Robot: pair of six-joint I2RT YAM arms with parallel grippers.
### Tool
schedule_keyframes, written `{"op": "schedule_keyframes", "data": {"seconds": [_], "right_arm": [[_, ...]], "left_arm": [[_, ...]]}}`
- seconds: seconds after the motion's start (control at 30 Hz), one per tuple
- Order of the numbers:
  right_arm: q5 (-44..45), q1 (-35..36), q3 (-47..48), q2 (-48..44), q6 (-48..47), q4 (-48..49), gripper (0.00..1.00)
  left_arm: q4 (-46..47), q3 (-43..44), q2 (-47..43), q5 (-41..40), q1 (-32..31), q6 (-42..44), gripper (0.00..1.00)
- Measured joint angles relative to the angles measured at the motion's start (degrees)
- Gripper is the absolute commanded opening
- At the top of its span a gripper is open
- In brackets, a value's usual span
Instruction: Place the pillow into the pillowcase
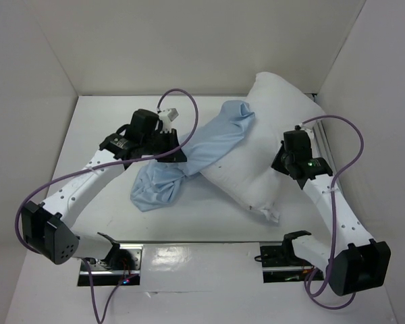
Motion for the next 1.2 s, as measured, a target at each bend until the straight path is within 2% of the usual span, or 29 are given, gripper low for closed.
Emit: {"op": "schedule_keyframes", "data": {"seconds": [0.03, 0.07, 0.17, 0.2, 0.23, 0.3, 0.33, 0.4, 0.43, 0.47, 0.7, 0.73, 0.77, 0.8, 0.83, 0.87, 0.93, 1.03, 1.2], "right_arm": [[0.76, 0.0, 0.17, 0.17, 0.0, -0.09, 0.0], [1.86, -0.02, 0.52, 0.37, 0.0, -0.42, 0.0], [3.21, -0.22, 1.81, 0.87, 0.0, -1.01, 0.0], [3.48, -0.22, 2.1, 0.92, 0.0, -1.03, 0.0], [3.74, -0.24, 2.27, 0.92, -0.04, -1.03, 0.0], [4.0, -0.24, 2.47, 0.92, -0.11, -1.14, 0.0], [5.16, -0.28, 2.47, 0.92, -0.35, -1.29, 0.0], [7.58, -1.31, 2.45, 0.94, -1.16, -2.43, 0.0], [8.55, -1.68, 2.43, 0.94, -1.6, -3.02, 0.0], [9.6, -1.95, 2.43, 0.96, -1.97, -3.67, 0.0], [12.85, -2.38, 2.43, 2.05, -3.17, -4.02, 0.0], [12.85, -2.36, 2.43, 2.12, -3.32, -4.02, 0.07], [12.81, -2.36, 2.43, 2.14, -3.48, -4.0, 0.25], [12.76, -2.03, 2.45, 2.14, -3.87, -3.98, 0.54], [12.83, -1.68, 2.54, 2.14, -3.91, -4.11, 0.76], [12.85, -1.29, 2.93, 2.21, -4.37, -4.42, 0.92], [12.68, -0.28, 5.27, 2.82, -5.68, -5.44, 0.98], [11.74, 1.01, 11.72, 4.26, -6.75, -5.95, 0.99], [9.88, 3.78, 22.58, 6.86, -7.89, -4.68, 0.99]], "left_arm": [[0.0, 0.04, -0.07, 0.66, 0.13, 0.09, 0.07], [-0.09, 0.07, -0.24, 1.22, 0.37, 0.11, 0.0], [0.26, 0.31, -0.37, 2.6, 0.59, 0.2, 0.0], [0.39, 0.39, -0.37, 2.82, 0.59, 0.11, 0.04], [0.46, 0.48, -0.37, 3.1, 0.63, 0.11, 0.12], [0.66, 0.52, -0.37, 3.91, 0.85, 0.07, 0.41], [0.44, 0.57, -0.39, 3.85, 1.16, 0.44, 0.46], [0.5, 0.57, -0.63, 4.2, 2.21, 0.42, 0.48], [0.68, 0.57, -0.66, 4.52, 2.64, 0.28, 0.15], [0.87, 0.57, -0.63, 5.01, 3.02, 0.02, 0.0], [2.71, -0.72, -0.7, 6.71, 3.1, -0.24, 0.0], [2.71, -0.72, -0.76, 6.56, 3.1, -0.28, 0.0], [2.75, -0.72, -0.9, 6.23, 3.17, -0.28, 0.0], [2.12, -0.48, -1.05, 5.66, 3.3, -0.22, 0.09], [1.14, 0.04, -1.14, 5.03, 3.43, -0.22, 0.27], [0.55, 0.42, -1.2, 4.48, 3.58, 0.0, 0.39], [-0.48, 0.44, -1.51, 2.36, 3.76, -1.03, 0.67], [-0.07, -4.15, -3.5, 0.42, 3.85, -3.52, 0.73], [1.49, -20.5, -7.63, 0.07, 3.93, -10.69, 0.76]]}}
